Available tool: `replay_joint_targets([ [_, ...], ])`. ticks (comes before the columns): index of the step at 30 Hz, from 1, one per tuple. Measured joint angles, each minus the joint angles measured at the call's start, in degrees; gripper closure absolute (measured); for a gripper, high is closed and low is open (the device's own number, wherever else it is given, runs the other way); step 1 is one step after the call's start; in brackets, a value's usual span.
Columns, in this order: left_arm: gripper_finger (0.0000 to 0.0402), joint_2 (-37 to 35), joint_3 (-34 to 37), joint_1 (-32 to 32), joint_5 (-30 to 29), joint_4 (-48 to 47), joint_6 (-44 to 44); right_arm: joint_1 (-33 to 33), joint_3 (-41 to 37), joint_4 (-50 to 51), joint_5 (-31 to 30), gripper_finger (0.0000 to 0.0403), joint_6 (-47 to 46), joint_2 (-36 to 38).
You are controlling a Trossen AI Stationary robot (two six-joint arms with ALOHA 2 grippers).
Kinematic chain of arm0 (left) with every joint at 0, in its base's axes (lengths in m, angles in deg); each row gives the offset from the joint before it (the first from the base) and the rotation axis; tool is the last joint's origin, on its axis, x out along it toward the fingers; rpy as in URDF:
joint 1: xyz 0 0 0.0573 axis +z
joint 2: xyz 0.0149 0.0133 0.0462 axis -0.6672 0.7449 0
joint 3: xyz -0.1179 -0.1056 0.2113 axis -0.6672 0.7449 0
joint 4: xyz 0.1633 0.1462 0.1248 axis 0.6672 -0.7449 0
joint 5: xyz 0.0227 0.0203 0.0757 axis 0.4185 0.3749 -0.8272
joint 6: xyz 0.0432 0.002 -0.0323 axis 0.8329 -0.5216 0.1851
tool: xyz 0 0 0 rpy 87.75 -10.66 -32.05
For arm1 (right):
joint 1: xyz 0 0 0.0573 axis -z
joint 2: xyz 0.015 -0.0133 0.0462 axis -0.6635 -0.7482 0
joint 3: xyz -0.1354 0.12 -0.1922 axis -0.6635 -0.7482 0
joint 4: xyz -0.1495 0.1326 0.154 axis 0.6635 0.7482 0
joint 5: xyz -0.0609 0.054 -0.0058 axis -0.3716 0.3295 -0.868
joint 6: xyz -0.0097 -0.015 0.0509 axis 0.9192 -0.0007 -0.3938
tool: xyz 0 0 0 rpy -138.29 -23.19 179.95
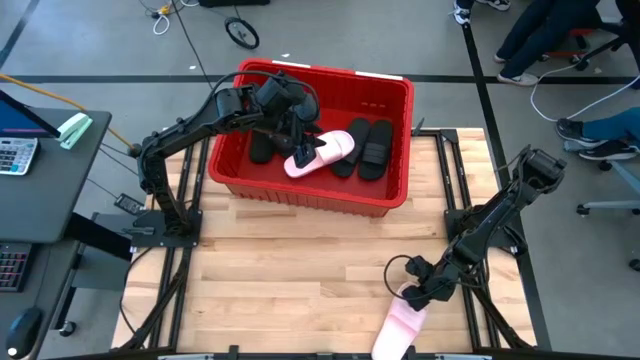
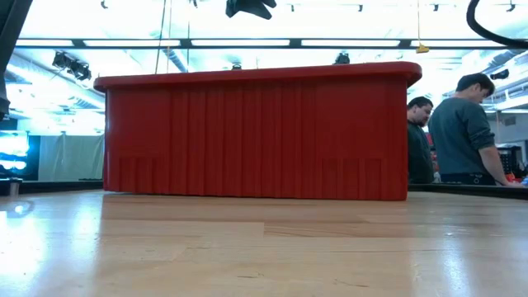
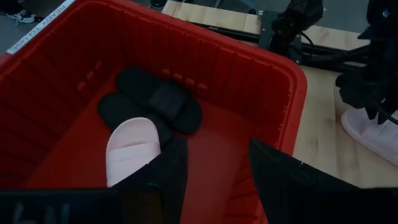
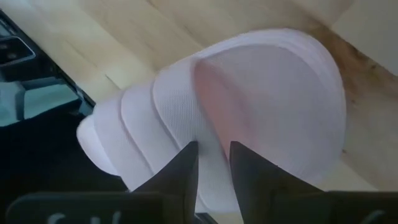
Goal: Pick and place slides into bin
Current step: Put the pink slide into the bin
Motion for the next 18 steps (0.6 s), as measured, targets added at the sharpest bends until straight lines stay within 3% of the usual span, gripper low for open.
replay_joint_targets([
  [6, 0.0231, 0.00, 0.00, 0.00, -0.02, 0.02, -0.75, 0.00, -0.01, -2.57, -2.40, 0.0313, 1.62, 0.00],
  [14, 0.0241, 0.00, 0.00, -0.02, 0.00, 0.02, -0.77, 0.00, -0.01, -1.68, -3.43, 0.0390, 2.68, 0.00],
  [18, 0.0248, 0.00, 0.00, -0.02, 0.00, 0.04, -0.79, 0.00, -0.01, -1.86, -4.17, 0.0393, 3.02, 0.00],
])
